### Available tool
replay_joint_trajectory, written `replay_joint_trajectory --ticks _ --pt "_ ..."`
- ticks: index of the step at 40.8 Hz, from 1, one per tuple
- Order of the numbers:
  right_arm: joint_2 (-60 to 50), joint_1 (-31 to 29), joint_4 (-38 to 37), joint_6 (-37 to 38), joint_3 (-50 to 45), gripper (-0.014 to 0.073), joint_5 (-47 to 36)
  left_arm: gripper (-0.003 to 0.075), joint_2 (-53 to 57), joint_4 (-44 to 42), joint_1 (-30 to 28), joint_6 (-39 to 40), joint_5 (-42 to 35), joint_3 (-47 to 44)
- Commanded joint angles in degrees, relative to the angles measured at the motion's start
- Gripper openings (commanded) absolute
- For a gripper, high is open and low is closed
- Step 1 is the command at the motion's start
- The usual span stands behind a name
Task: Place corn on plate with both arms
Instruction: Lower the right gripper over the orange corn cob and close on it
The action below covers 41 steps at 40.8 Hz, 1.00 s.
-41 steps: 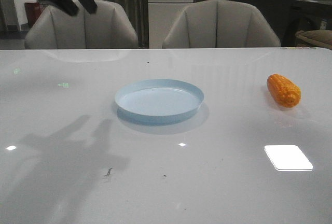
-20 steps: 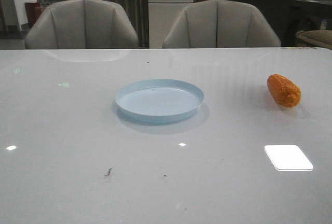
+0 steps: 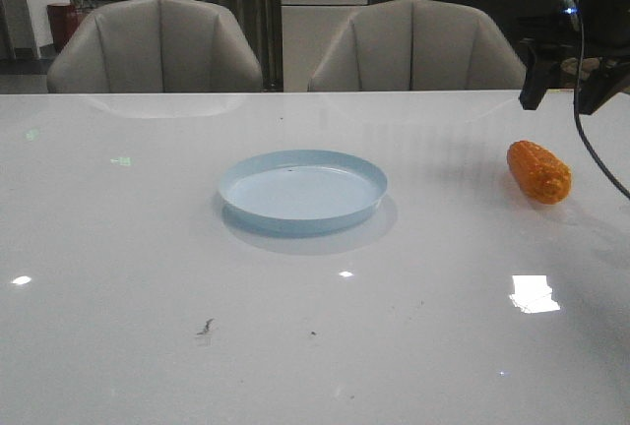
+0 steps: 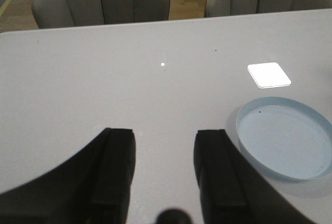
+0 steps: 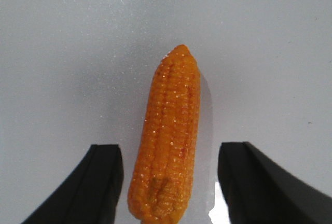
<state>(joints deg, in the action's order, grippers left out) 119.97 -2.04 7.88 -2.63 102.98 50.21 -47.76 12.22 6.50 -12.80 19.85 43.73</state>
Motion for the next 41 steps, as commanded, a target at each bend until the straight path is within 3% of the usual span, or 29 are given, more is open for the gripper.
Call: replay_joint_trajectory --ticks 1,28,31,37,41 --pt "-2.04 0.05 1.0 0.22 2.27 0.0508 -2.56 0.0355 1.55 1.01 -0.08 0.08 -4.96 1.56" --pt "4.4 0.32 1.08 0.17 2.31 0.0505 -5.25 0.0355 1.68 1.01 -0.08 0.08 -5.07 1.56" --pt "4.4 0.32 1.08 0.17 2.31 0.0462 -5.71 0.0355 1.68 1.01 -0.08 0.08 -5.19 1.56" --pt "4.4 0.32 1.08 0.17 2.38 0.0272 -5.84 0.0355 1.68 1.01 -0.08 0.08 -6.14 1.56" --pt "4.4 1.07 2.41 0.11 3.91 0.0244 -5.41 0.0355 1.68 1.01 -0.08 0.08 -6.99 1.56"
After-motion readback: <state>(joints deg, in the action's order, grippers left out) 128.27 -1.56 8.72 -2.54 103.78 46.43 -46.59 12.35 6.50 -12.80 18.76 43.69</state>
